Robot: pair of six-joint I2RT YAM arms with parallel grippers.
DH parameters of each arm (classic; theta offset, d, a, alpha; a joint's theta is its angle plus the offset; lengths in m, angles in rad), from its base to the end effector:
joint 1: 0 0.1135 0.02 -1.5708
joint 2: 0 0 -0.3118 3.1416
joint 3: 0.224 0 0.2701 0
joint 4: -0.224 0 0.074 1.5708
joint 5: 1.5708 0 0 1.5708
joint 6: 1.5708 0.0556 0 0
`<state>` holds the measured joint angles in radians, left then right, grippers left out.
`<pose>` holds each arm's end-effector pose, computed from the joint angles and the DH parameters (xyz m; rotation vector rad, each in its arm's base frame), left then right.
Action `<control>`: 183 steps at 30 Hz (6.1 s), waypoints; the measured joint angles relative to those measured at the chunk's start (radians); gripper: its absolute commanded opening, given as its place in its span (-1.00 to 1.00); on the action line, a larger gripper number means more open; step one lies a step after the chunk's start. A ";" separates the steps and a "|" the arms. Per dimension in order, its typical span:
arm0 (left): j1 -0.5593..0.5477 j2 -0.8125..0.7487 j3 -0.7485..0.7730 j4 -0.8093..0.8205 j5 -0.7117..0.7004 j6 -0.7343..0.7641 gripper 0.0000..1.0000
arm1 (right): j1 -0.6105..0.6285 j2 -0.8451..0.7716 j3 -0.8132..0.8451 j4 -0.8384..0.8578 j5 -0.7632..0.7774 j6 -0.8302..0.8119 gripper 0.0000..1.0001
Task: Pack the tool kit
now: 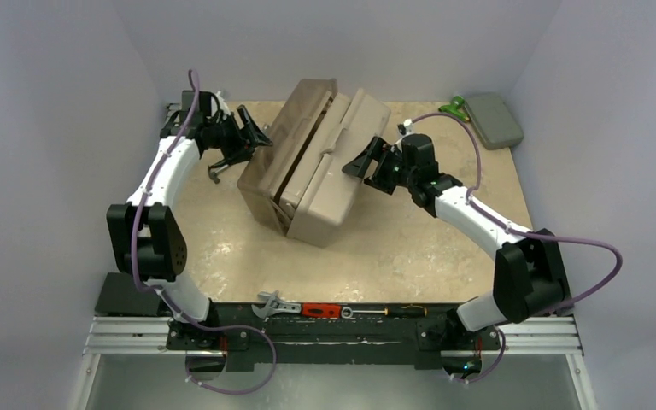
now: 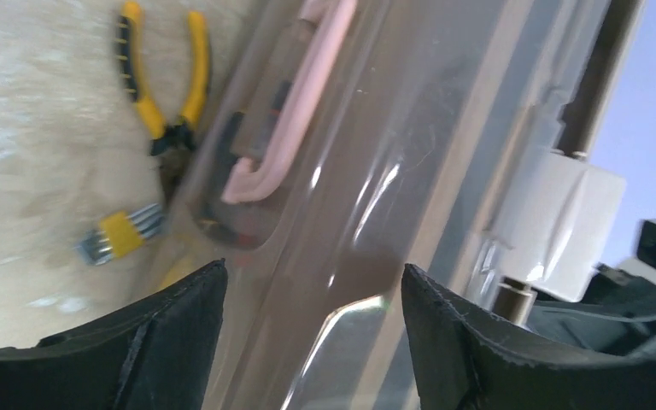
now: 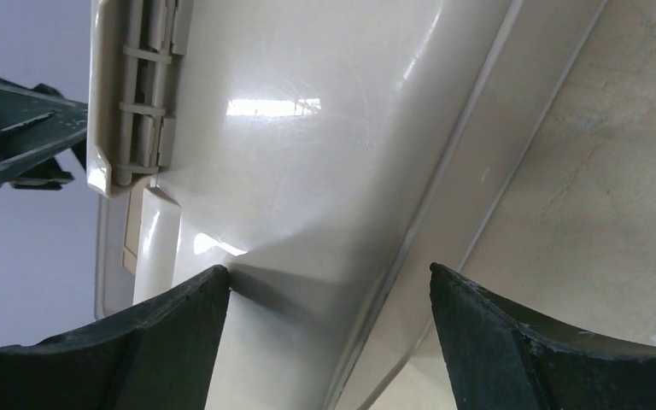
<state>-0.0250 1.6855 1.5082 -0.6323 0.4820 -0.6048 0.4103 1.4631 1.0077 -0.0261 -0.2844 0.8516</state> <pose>0.4097 -0.0360 0.3466 -0.4645 2.3913 -0.8670 0.3260 0.1588 0.3026 0.2955 2.1893 1.0409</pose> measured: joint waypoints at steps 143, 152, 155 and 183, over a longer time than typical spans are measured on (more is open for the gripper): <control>-0.887 0.209 0.528 -0.350 -0.886 0.565 0.29 | -0.287 -0.468 -0.216 -0.217 -0.023 -0.177 0.61; -0.885 0.207 0.542 -0.362 -1.022 0.610 0.25 | -0.268 -0.391 -0.045 -0.282 -0.021 -0.208 0.59; -0.873 0.207 0.542 -0.355 -1.083 0.625 0.25 | -0.238 -0.348 -0.002 -0.308 -0.019 -0.214 0.59; -0.649 0.298 0.785 -0.447 -0.203 0.282 0.15 | -0.099 -0.297 0.160 -0.430 0.201 -0.203 0.62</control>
<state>-0.6735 1.9835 2.2929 -1.0790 0.2787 -0.3233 0.3111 1.1664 1.1679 -0.4561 -0.0837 0.6487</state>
